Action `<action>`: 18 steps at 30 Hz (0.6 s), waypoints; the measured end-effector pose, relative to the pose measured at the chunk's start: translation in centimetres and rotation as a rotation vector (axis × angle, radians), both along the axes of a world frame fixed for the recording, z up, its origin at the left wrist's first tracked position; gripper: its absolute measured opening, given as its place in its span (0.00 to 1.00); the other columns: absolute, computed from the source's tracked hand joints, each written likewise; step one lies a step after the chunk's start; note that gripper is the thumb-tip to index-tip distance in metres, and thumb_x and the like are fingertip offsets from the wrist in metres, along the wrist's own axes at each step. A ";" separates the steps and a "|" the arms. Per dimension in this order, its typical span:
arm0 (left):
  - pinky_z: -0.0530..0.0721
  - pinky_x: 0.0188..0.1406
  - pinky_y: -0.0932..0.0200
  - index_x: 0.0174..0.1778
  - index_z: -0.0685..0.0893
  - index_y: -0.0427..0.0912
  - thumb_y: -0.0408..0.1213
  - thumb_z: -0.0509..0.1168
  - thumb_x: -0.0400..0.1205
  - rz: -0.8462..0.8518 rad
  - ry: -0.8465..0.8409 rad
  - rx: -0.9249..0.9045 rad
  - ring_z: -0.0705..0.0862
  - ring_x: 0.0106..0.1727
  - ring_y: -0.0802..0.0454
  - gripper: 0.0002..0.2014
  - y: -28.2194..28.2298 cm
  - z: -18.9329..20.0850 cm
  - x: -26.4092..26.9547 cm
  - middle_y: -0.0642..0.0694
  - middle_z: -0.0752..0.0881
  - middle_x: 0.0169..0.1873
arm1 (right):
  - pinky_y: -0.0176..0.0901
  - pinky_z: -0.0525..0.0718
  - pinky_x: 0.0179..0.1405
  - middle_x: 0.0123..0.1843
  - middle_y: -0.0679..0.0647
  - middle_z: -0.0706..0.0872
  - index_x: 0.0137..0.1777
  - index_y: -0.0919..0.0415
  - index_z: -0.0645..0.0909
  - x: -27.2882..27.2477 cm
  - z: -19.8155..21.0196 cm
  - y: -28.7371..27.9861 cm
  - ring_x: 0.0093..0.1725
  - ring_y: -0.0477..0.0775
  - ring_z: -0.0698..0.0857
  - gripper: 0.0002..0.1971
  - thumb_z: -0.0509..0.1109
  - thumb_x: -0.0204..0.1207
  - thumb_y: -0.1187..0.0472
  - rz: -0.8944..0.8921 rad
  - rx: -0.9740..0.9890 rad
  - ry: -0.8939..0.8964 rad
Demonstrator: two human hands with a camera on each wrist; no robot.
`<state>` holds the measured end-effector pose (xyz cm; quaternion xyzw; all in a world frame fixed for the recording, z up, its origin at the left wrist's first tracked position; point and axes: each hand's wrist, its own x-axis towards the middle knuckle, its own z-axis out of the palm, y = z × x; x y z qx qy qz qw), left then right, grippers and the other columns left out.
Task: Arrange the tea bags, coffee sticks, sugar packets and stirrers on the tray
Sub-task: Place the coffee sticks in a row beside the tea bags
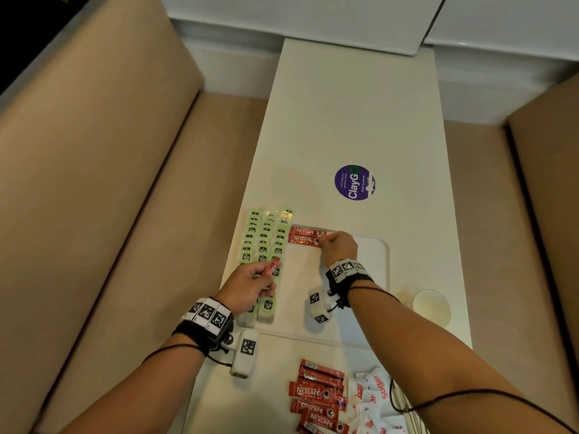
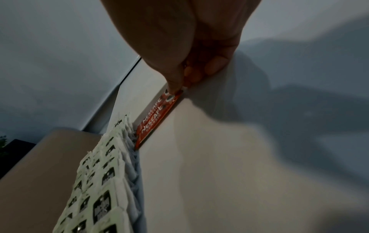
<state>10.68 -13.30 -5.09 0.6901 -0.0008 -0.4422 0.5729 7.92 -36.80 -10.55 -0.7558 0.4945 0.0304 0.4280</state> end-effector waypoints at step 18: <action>0.84 0.35 0.63 0.54 0.86 0.36 0.30 0.74 0.80 0.043 -0.136 0.047 0.87 0.35 0.54 0.09 -0.6 0.6 -0.6 0.43 0.90 0.37 | 0.39 0.83 0.45 0.42 0.49 0.93 0.47 0.55 0.91 -5.9 6.4 4.6 0.41 0.46 0.90 0.15 0.70 0.84 0.46 0.464 0.358 -0.252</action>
